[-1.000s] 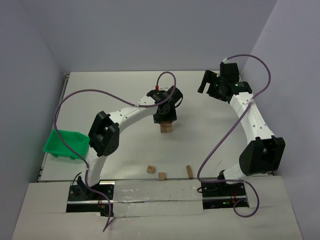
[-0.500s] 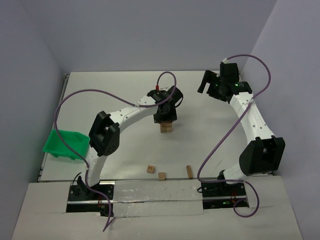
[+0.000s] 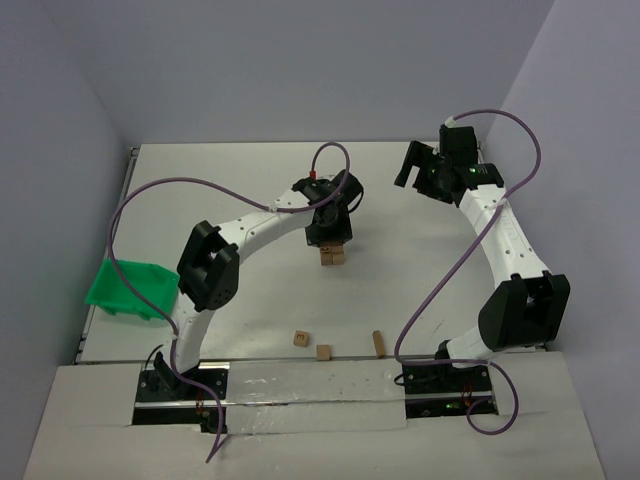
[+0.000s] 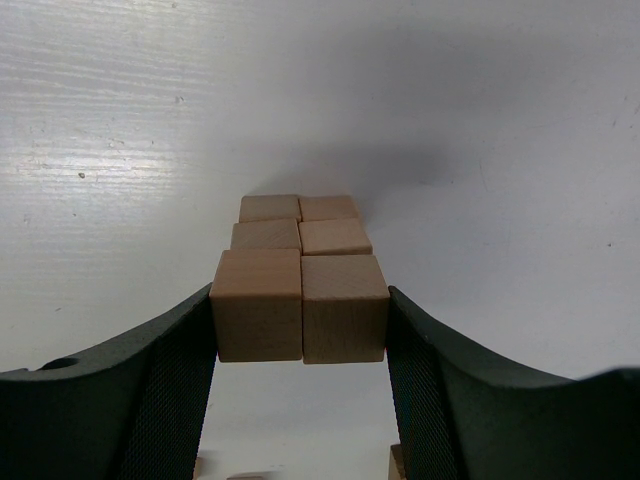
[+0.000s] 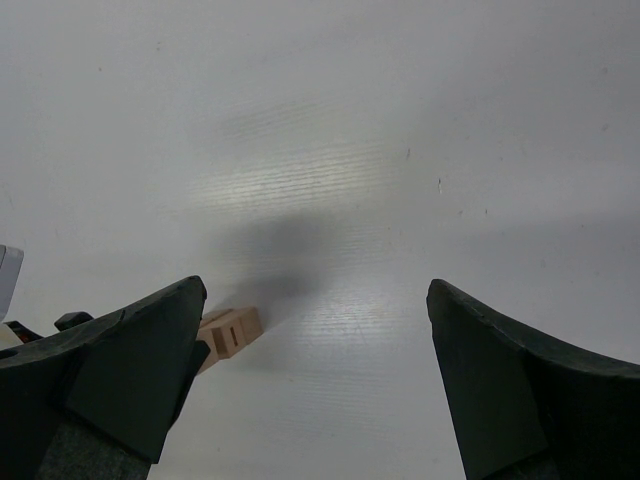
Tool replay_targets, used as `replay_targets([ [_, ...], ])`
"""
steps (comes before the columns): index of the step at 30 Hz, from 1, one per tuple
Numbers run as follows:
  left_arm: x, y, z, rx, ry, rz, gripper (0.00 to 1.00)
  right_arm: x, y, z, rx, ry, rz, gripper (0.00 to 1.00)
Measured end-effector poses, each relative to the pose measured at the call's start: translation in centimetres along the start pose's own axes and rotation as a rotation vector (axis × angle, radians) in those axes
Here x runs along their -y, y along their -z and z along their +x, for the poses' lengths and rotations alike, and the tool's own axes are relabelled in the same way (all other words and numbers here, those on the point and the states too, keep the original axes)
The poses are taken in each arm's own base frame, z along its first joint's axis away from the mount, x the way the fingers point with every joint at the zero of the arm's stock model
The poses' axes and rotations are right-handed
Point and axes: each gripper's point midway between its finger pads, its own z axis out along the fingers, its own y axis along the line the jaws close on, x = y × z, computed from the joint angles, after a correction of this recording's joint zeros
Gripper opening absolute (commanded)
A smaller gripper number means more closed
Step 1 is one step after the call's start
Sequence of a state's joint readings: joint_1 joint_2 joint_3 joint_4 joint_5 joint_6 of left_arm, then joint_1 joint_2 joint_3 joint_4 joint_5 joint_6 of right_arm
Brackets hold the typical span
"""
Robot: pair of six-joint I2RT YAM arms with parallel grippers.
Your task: Build the wood block tower
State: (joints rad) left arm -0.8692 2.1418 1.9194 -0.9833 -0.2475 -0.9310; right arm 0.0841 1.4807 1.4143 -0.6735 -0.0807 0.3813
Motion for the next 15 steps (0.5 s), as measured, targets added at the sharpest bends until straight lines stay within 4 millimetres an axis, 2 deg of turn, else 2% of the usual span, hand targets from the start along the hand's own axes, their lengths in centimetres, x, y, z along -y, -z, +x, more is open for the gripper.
replay_targets([
  [15,0.22,-0.07,0.28,-0.014,0.0,0.013,0.23,0.0,-0.01,0.02,-0.001,0.0,0.0,1.0],
])
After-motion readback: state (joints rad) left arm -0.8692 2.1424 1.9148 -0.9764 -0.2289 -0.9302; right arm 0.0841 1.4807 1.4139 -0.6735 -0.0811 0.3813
